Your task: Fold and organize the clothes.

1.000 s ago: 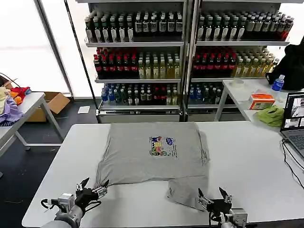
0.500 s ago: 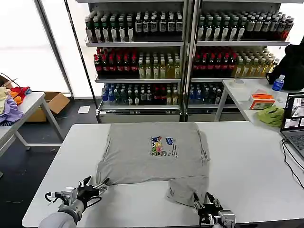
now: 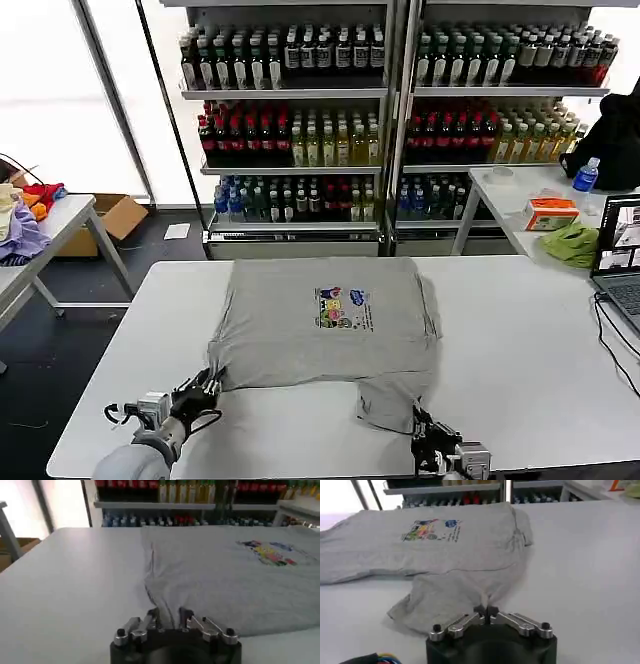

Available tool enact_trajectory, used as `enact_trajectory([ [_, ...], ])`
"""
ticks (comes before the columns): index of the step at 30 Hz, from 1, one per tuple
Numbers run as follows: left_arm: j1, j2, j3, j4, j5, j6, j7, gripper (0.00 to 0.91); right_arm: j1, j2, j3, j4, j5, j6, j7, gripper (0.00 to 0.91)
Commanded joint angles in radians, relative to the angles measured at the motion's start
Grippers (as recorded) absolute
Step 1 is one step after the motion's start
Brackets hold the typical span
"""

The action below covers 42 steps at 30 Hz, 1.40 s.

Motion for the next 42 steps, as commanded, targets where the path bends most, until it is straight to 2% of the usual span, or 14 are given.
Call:
enact_trajectory([
  [1, 0.021, -0.020, 0.011, -0.014, -0.001, 0.001, 0.002, 0.040, -0.004, -0.003, 0.004, 0.006, 0.035, 0.044, -0.032, 0.000],
  [8, 0.075, -0.055, -0.021, -0.086, -0.008, -0.013, -0.021, 0.040, -0.116, -0.034, 0.073, 0.102, 0.121, 0.073, -0.054, 0.000],
  [12, 0.139, -0.066, -0.044, -0.166, -0.007, -0.007, -0.032, 0.040, -0.232, -0.051, 0.095, 0.139, 0.140, 0.074, -0.063, 0.000],
  [16, 0.196, -0.085, -0.071, -0.235, -0.007, 0.009, -0.040, 0.040, -0.391, -0.063, 0.137, 0.196, 0.138, 0.111, -0.082, 0.000],
  [23, 0.285, -0.083, -0.114, -0.317, 0.000, 0.012, -0.041, 0.040, -0.462, -0.078, 0.174, 0.243, 0.143, 0.170, -0.115, 0.000],
  [30, 0.294, 0.020, -0.164, -0.356, -0.046, 0.014, -0.034, 0.040, -0.330, -0.064, 0.152, 0.211, 0.158, 0.237, -0.125, 0.000],
  [36, 0.169, 0.114, -0.157, -0.311, -0.172, 0.015, -0.050, 0.040, -0.044, -0.024, 0.079, 0.141, 0.168, 0.237, -0.093, 0.000],
  [42, 0.018, 0.206, -0.088, -0.190, -0.263, 0.017, -0.070, 0.040, 0.064, -0.019, 0.068, 0.086, 0.172, 0.239, -0.082, 0.000],
])
